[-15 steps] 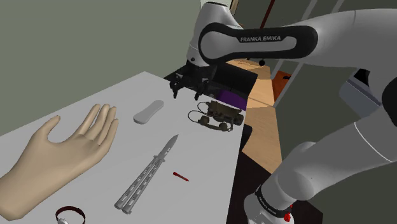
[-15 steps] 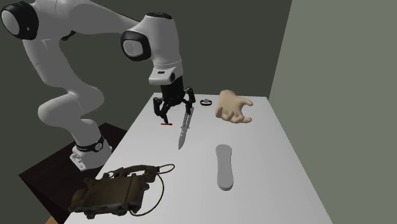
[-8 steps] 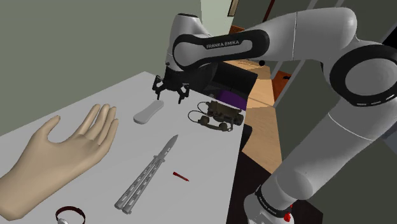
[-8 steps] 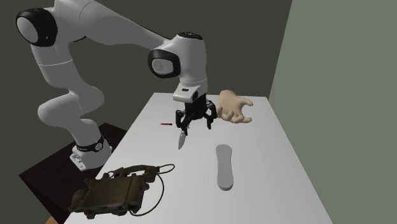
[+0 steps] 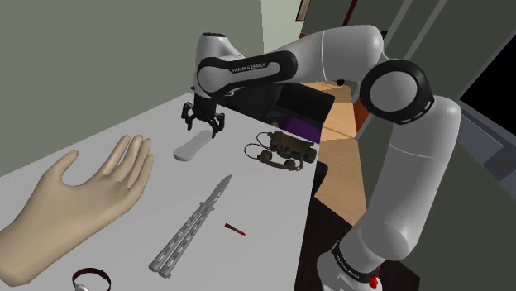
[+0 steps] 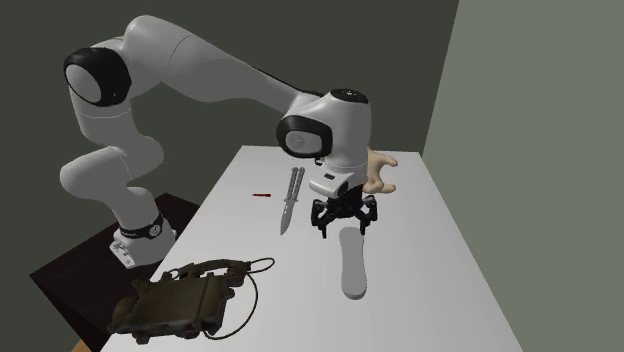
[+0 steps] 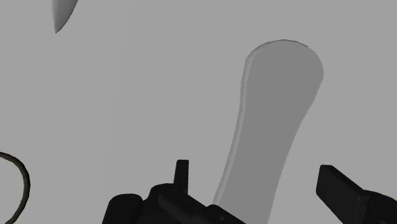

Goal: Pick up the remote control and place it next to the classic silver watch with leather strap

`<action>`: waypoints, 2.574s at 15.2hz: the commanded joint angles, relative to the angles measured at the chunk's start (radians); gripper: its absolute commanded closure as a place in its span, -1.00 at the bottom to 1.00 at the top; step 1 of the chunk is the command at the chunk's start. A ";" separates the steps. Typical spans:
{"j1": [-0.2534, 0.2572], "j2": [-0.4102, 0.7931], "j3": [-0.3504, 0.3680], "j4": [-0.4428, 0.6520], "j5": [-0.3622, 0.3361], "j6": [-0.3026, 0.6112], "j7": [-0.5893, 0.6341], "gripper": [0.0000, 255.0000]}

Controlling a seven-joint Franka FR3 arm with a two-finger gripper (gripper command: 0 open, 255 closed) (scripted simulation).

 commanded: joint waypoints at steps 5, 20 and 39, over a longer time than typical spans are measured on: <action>0.025 0.140 -0.029 0.105 -0.026 0.019 0.096 -1.00; 0.028 0.167 -0.033 0.083 -0.034 0.067 0.101 1.00; 0.024 0.111 -0.023 0.150 -0.016 -0.054 0.090 1.00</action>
